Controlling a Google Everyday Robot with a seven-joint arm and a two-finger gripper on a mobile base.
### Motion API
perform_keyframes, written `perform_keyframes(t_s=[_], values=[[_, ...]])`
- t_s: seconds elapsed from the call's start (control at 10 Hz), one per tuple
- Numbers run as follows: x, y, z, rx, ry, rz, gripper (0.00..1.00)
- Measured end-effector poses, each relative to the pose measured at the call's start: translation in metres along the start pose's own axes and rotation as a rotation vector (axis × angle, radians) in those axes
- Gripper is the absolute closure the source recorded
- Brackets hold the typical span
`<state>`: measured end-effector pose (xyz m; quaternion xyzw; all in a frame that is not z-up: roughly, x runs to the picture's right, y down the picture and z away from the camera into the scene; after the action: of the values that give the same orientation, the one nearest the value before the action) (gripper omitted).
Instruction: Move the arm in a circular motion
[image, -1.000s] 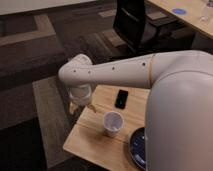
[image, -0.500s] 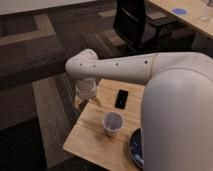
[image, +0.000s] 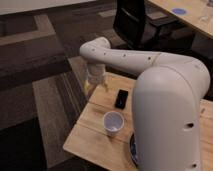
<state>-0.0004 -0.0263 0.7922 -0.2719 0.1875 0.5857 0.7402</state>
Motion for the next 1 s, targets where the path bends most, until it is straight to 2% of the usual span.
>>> perform_keyframes(t_s=[0.1,0.2,0.3,0.4,0.5,0.6,0.7,0.8,1.0], values=[[-0.007,-0.036,-0.01,0.007,-0.026,-0.014,0.35],[-0.005,-0.064,-0.017,0.02,-0.035,-0.005,0.35],[0.004,-0.095,-0.026,0.038,-0.041,0.02,0.35],[0.017,-0.115,-0.032,0.05,-0.042,0.045,0.35],[0.043,-0.15,-0.044,0.069,-0.06,0.102,0.35],[0.066,-0.165,-0.049,0.077,-0.064,0.137,0.35],[0.095,-0.174,-0.054,0.086,-0.063,0.167,0.35],[0.112,-0.179,-0.057,0.091,-0.064,0.183,0.35],[0.18,-0.186,-0.068,0.122,-0.065,0.243,0.35]])
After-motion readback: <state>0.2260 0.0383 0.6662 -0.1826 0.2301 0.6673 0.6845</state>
